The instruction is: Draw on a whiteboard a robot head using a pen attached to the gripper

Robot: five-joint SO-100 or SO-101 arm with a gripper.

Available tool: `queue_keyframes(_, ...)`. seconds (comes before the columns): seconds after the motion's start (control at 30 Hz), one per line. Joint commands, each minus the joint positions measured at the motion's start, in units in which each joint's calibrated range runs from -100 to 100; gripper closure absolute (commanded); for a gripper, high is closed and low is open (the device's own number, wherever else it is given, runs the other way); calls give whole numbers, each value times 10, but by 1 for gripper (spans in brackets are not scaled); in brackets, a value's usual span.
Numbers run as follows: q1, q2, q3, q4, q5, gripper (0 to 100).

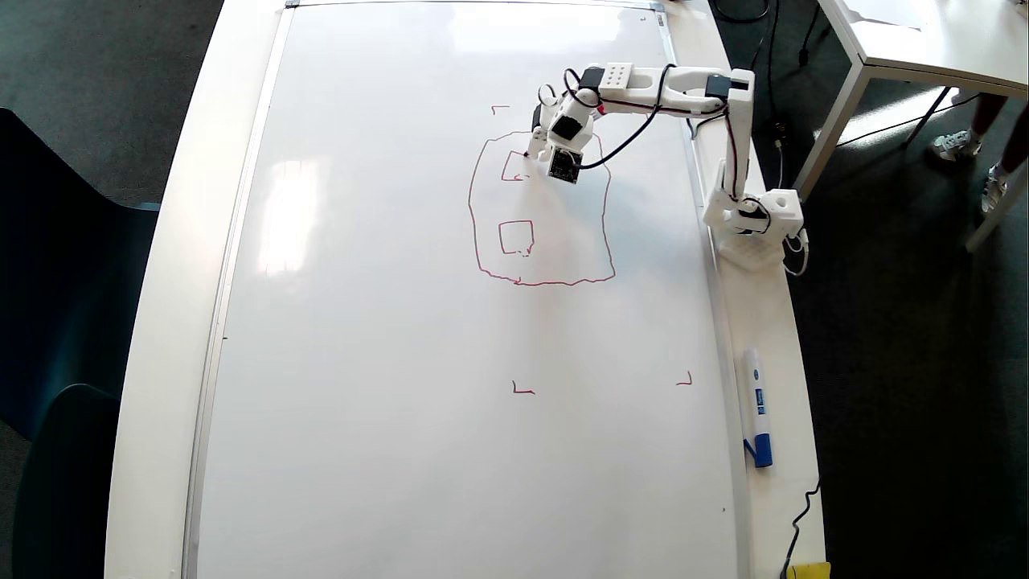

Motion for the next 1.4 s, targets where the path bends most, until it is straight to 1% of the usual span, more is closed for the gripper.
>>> queue_keyframes(0.0,-3,-31,16,3,1,99)
queue_keyframes(0.43,-51,-32,25,-1,-2,99)
queue_keyframes(1.07,-73,-32,37,-2,-2,99)
queue_keyframes(1.37,-68,-33,15,2,-2,99)
